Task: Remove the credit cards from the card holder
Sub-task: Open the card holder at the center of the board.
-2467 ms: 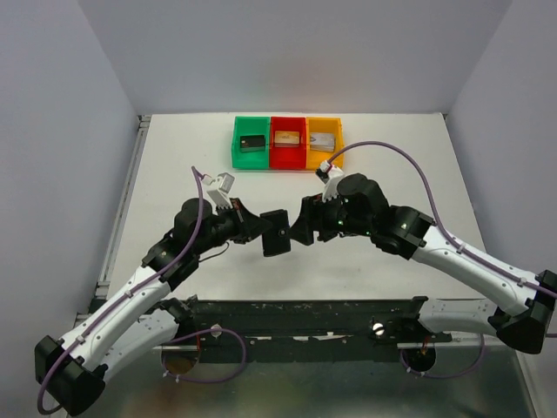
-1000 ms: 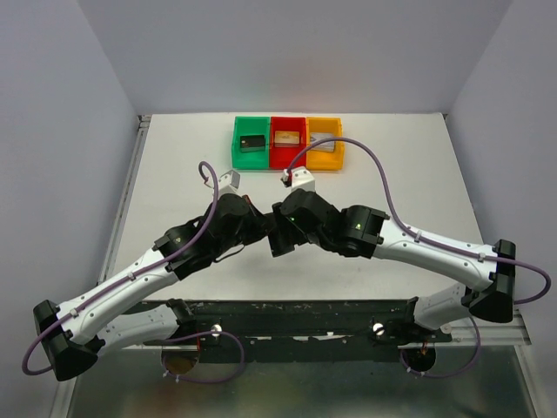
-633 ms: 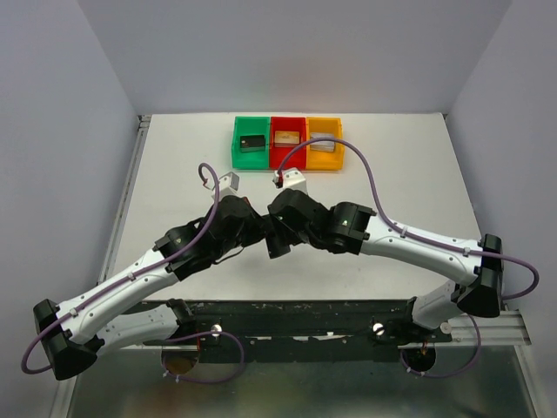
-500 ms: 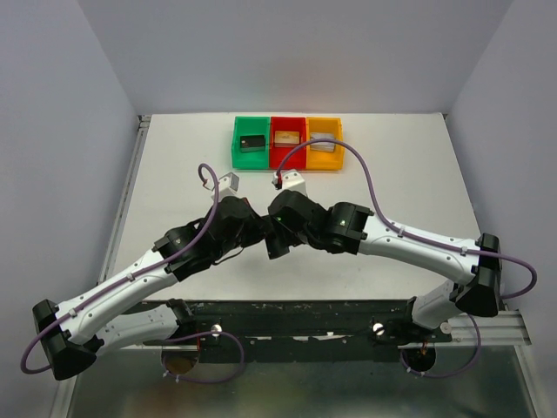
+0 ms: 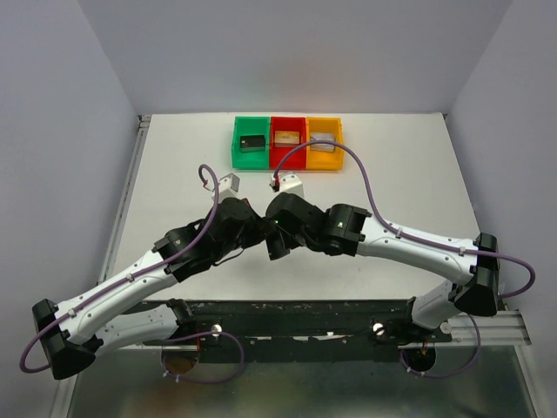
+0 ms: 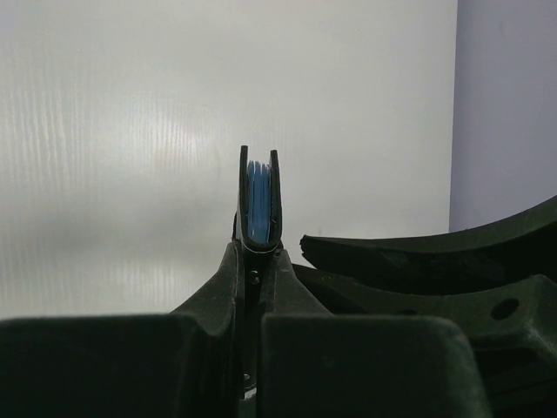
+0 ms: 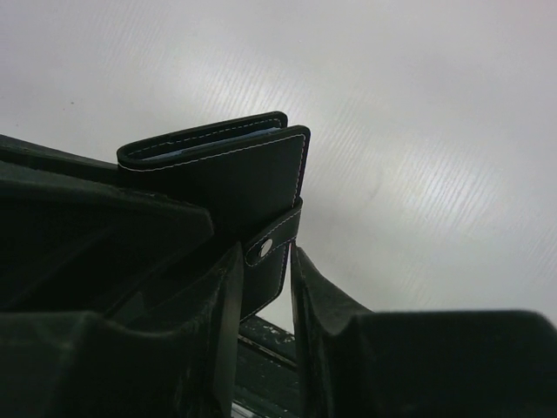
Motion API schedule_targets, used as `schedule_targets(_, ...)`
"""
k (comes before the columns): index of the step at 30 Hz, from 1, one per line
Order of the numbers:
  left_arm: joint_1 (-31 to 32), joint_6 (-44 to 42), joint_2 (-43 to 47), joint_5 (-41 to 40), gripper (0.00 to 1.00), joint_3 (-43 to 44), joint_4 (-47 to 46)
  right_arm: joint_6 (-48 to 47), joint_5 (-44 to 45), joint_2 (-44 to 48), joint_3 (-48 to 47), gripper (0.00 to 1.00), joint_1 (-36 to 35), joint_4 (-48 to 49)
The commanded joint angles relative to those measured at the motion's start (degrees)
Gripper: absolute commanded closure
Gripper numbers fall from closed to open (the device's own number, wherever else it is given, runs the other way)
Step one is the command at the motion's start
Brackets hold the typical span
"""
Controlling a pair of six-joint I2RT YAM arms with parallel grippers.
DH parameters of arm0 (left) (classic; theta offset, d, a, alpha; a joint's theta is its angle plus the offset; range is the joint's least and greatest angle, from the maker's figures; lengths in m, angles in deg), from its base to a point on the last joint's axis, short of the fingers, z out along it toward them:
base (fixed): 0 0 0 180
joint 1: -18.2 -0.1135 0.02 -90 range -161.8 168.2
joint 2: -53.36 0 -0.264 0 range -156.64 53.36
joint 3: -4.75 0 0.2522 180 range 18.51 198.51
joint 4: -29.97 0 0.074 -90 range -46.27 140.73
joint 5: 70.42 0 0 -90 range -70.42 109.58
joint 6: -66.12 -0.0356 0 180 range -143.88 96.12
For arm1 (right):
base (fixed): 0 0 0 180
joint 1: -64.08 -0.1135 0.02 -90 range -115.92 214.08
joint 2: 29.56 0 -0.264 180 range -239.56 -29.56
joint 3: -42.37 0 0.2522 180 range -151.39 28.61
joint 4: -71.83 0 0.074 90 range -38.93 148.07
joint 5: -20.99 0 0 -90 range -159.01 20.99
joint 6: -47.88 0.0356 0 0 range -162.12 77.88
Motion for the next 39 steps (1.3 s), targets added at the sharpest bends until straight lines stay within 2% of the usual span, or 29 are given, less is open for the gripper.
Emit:
schedule_targets(1,0.6,1.4,2.4,-1.3,1.00,0.2,-3.3,0.0,2.1,-1.2,-0.6,0.67,-0.2,-3.6)
schedule_targets(10,0.6,1.6,2.5,-1.7,1.00,0.1,-2.9,0.2,2.0,-1.0,-0.2,0.81,-0.2,-3.8)
schedule_targets(16,0.7,1.6,2.9,-2.4,1.00,-0.1,-2.3,0.6,2.3,-1.1,-0.3,0.99,-0.2,-4.1)
schedule_targets(39,0.7,2.2,4.1,-4.4,1.00,-0.9,-0.2,0.6,3.6,-0.1,-0.2,1.00,0.4,-5.1)
